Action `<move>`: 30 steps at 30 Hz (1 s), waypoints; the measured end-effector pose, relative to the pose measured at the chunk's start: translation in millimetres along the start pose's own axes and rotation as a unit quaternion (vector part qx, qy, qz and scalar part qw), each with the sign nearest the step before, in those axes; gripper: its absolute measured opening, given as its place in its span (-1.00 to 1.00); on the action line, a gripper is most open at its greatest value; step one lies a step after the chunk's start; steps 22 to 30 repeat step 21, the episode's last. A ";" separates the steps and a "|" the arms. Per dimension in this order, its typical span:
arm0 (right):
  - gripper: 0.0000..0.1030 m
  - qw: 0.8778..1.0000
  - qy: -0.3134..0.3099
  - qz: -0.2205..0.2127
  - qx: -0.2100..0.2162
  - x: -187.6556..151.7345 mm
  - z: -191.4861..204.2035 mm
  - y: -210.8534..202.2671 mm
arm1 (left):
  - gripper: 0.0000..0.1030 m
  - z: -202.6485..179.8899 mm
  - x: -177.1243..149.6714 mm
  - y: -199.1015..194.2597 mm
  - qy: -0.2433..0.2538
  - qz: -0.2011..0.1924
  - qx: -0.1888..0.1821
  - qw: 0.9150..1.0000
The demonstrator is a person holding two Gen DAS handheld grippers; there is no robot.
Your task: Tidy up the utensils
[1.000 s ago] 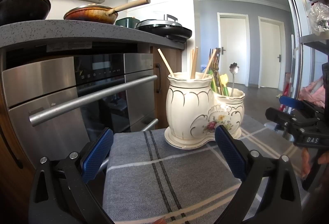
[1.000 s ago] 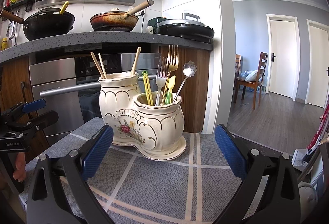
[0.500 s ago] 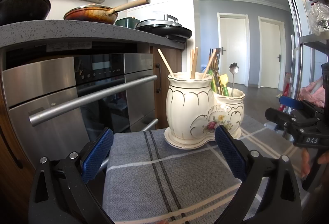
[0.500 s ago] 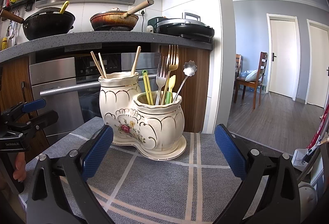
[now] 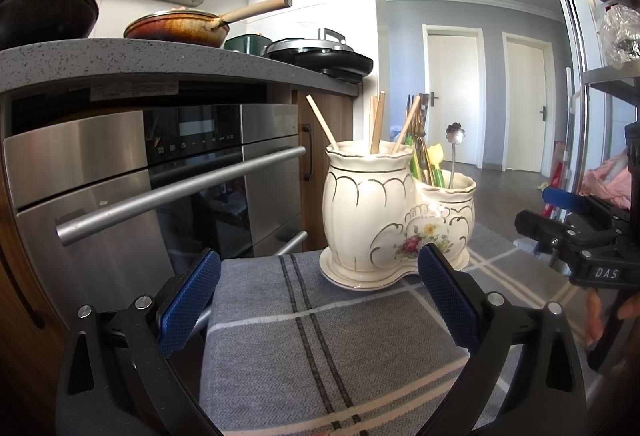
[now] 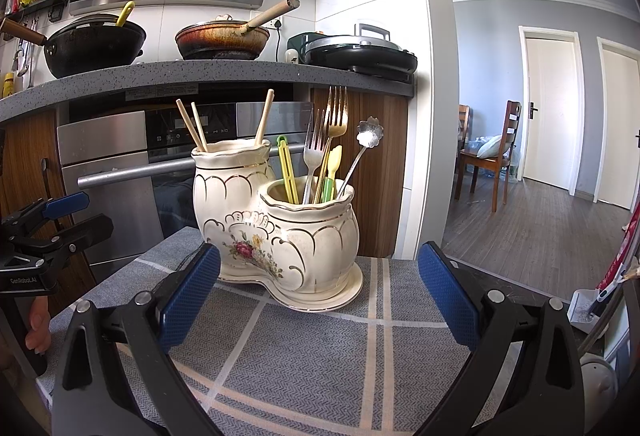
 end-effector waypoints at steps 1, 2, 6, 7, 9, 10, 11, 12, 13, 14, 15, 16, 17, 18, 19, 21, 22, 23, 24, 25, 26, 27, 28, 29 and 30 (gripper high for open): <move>0.90 1.000 0.000 0.000 0.000 0.1 0.0 0.0 | 0.90 0.2 0.0 -0.2 0.000 0.000 0.000 1.000; 0.90 1.000 0.000 0.000 0.000 -0.2 0.0 0.1 | 0.90 0.1 0.0 -0.1 0.000 0.000 0.000 1.000; 0.90 1.000 0.000 0.000 0.000 0.2 -0.1 0.0 | 0.90 0.0 0.0 0.1 0.000 0.000 -0.001 1.000; 0.90 1.000 0.000 0.000 0.000 0.3 -0.1 -0.1 | 0.90 0.0 0.0 0.0 0.000 0.000 -0.001 1.000; 0.90 1.000 0.000 0.000 0.000 0.1 -0.1 0.2 | 0.90 -0.4 -0.1 0.1 0.000 0.001 -0.002 1.000; 0.90 1.000 0.000 0.000 0.000 0.3 -0.1 0.1 | 0.90 -1.1 -0.1 0.2 0.000 0.002 -0.002 1.000; 0.90 1.000 0.000 0.000 0.000 0.3 -0.1 0.2 | 0.90 -1.5 -0.3 0.9 0.000 0.002 -0.004 1.000; 0.90 1.000 0.000 0.000 0.000 0.6 -0.1 0.1 | 0.90 -1.7 -0.4 1.2 0.000 0.003 -0.004 1.000; 0.90 1.000 0.000 0.001 0.000 0.5 -0.1 0.2 | 0.90 -1.9 -0.5 1.7 0.000 0.004 -0.004 1.000; 0.90 1.000 0.000 0.001 0.000 0.8 -0.1 0.1 | 0.90 -1.4 -0.9 2.0 0.000 0.005 -0.004 1.000; 0.90 1.000 0.000 0.001 0.000 0.6 -0.1 0.5 | 0.90 -1.6 -1.0 2.3 0.000 0.006 -0.004 1.000; 0.90 1.000 0.000 0.001 0.000 0.6 -0.2 0.6 | 0.90 -1.2 -1.3 2.4 0.000 0.006 -0.003 1.000; 0.90 1.000 0.000 0.002 0.000 0.4 0.0 0.6 | 0.90 -0.9 -1.2 2.5 -0.001 0.007 -0.002 1.000; 0.90 1.000 0.001 0.002 0.000 -0.2 0.0 0.7 | 0.90 -0.7 -1.2 2.6 -0.001 0.007 -0.003 1.000; 0.90 1.000 0.001 0.003 0.000 -0.6 0.1 0.8 | 0.90 -0.4 -1.2 2.8 -0.001 0.007 -0.003 1.000; 0.90 1.000 0.001 0.006 0.000 -2.6 0.0 2.4 | 0.90 -0.9 -1.8 3.9 0.000 0.011 0.000 1.000; 0.90 1.000 0.001 0.006 0.000 -2.6 0.0 2.4 | 0.90 -0.9 -1.8 3.9 0.000 0.011 0.000 1.000; 0.90 1.000 0.001 0.006 0.000 -2.6 0.0 2.4 | 0.90 -0.9 -1.8 3.9 0.000 0.011 0.000 1.000; 0.90 1.000 0.001 0.006 0.000 -2.6 0.0 2.4 | 0.90 -0.9 -1.8 3.9 0.000 0.011 0.000 1.000; 0.90 1.000 0.001 0.006 0.000 -2.6 0.0 2.4 | 0.90 -0.9 -1.8 3.9 0.000 0.011 0.000 1.000; 0.90 1.000 0.001 0.006 0.000 -2.6 0.0 2.4 | 0.90 -0.9 -1.8 3.9 0.000 0.011 0.000 1.000; 0.90 1.000 0.001 0.006 0.000 -2.6 0.0 2.4 | 0.90 -0.9 -1.8 3.9 0.000 0.011 0.000 1.000; 0.90 1.000 0.001 0.006 0.000 -2.6 0.0 2.4 | 0.90 -0.9 -1.8 3.9 0.000 0.011 0.000 1.000; 0.90 1.000 0.001 0.006 0.000 -2.6 0.0 2.4 | 0.90 -0.9 -1.8 3.9 0.000 0.011 0.000 1.000; 0.90 1.000 0.001 0.006 0.000 -2.6 0.0 2.4 | 0.90 -0.9 -1.8 3.9 0.000 0.011 0.000 1.000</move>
Point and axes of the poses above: each gripper's, at about its wrist camera, not at the fingertips, and y roughly the way its jaws point, z to its left, x to its top, the point moved 5 cm from there along y, roughly the way its jaws point, and after that the axes turned 6 degrees about x, right-handed, at the moved point
